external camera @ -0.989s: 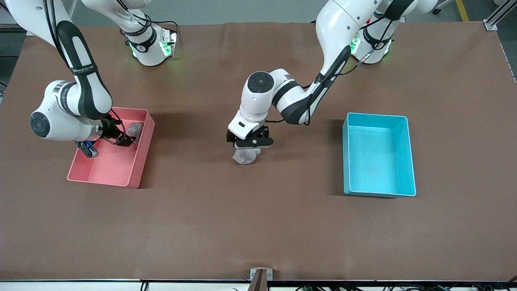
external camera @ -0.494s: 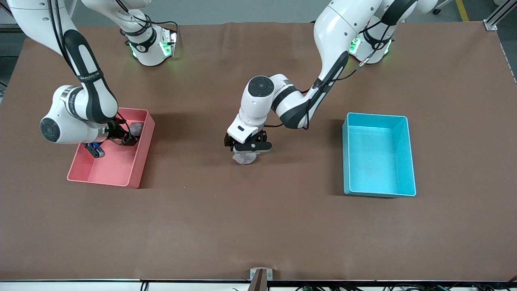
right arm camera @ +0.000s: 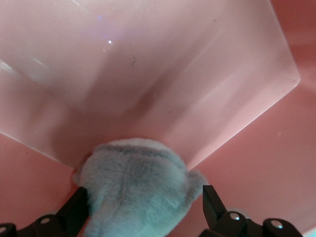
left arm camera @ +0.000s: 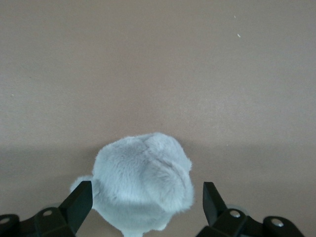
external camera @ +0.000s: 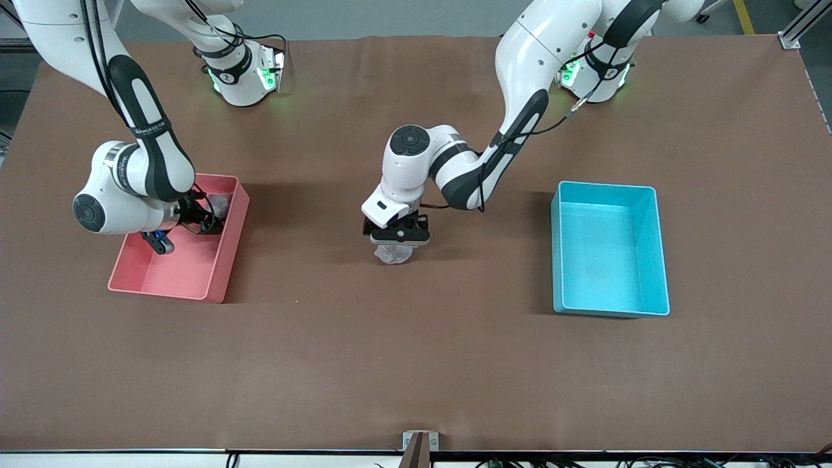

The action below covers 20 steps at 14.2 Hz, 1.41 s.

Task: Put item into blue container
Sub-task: 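Close the left gripper on the plush while the right gripper grasps the second plush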

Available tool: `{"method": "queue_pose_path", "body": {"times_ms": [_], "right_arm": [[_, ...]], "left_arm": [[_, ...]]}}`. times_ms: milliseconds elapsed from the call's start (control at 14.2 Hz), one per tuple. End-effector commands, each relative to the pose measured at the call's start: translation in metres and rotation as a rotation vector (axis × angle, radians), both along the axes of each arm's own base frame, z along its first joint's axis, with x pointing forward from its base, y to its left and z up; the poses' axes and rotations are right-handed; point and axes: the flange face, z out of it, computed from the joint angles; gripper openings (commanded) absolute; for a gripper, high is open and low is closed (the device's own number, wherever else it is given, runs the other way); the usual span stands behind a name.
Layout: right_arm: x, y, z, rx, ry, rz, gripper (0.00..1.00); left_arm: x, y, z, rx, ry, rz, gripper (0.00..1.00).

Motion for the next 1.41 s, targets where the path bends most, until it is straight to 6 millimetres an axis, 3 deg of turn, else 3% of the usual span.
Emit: {"method": "queue_pose_path", "body": {"times_ms": [0, 494, 706, 989, 1130, 1342], "right_arm": [[-0.003, 0.002, -0.006, 0.009, 0.005, 0.009, 1.00], [-0.006, 0.002, -0.013, 0.023, 0.014, 0.042, 1.00], [-0.005, 0.002, -0.012, 0.023, 0.014, 0.041, 0.94], [-0.004, 0.002, -0.011, 0.025, 0.016, 0.043, 0.67], [-0.004, 0.003, -0.011, 0.025, 0.016, 0.044, 0.58], [-0.004, 0.003, -0.011, 0.026, 0.015, 0.046, 0.44]], "left_arm": [[0.000, -0.007, -0.007, 0.013, -0.057, -0.031, 0.99], [0.002, -0.006, -0.025, 0.022, -0.112, -0.079, 0.97], [0.001, -0.005, -0.031, 0.037, -0.130, -0.102, 0.71], [0.002, -0.004, -0.029, 0.037, -0.132, -0.102, 0.23], [0.004, -0.004, -0.023, 0.034, -0.140, -0.104, 0.15], [0.012, 0.003, -0.007, 0.039, -0.149, -0.092, 0.15]]}}
